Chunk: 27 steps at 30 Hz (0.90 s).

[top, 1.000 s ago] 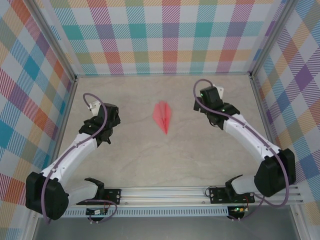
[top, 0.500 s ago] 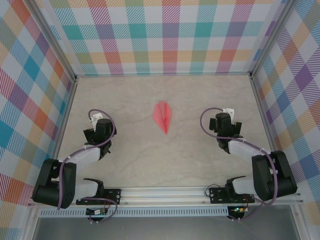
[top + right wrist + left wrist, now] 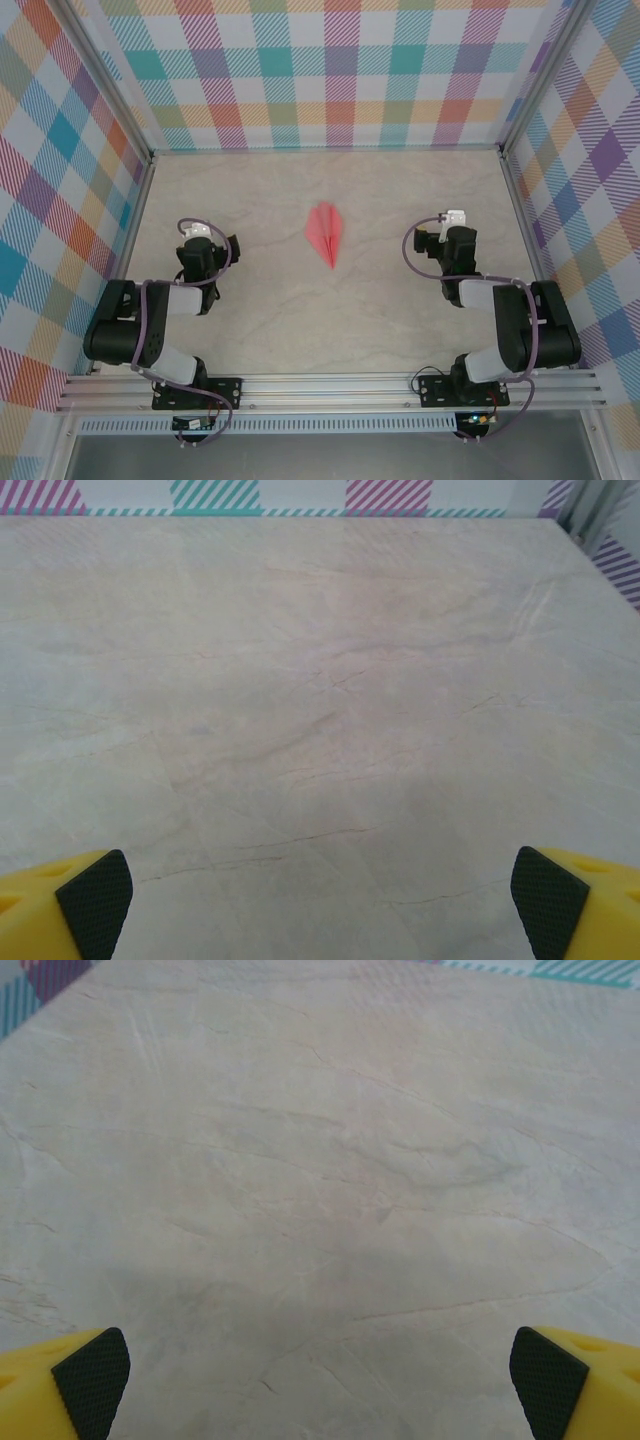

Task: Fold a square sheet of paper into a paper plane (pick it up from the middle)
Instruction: Reset both arms

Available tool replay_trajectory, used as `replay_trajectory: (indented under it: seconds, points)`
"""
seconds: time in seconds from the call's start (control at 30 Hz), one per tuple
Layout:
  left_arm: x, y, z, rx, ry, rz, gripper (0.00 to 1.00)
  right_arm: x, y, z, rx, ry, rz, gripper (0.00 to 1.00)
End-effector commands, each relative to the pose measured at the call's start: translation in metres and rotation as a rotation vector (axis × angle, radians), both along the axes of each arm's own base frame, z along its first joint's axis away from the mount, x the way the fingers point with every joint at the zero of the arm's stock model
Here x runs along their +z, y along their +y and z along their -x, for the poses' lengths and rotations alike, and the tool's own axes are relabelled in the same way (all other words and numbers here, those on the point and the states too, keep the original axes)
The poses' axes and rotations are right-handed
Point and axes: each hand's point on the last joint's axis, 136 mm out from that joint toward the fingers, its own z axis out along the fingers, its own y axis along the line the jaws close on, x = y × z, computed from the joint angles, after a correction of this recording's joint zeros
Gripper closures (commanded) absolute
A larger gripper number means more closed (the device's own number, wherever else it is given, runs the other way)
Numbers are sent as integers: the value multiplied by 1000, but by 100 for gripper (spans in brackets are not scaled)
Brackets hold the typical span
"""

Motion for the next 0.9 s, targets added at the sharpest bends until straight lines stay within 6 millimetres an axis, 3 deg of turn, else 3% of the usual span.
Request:
replay_trajectory:
  seconds: [0.0,0.13,0.87]
  points:
    - [13,-7,-12,-55,-67,8,0,9,8,-4,78,-63,-51,0]
    - [12,-8,-14,-65,-55,5,0,0,8,-5,94,-54,-69,0]
    - [9,-17,-17,-98,-24,-27,0,0,0,-8,62,-44,-94,0]
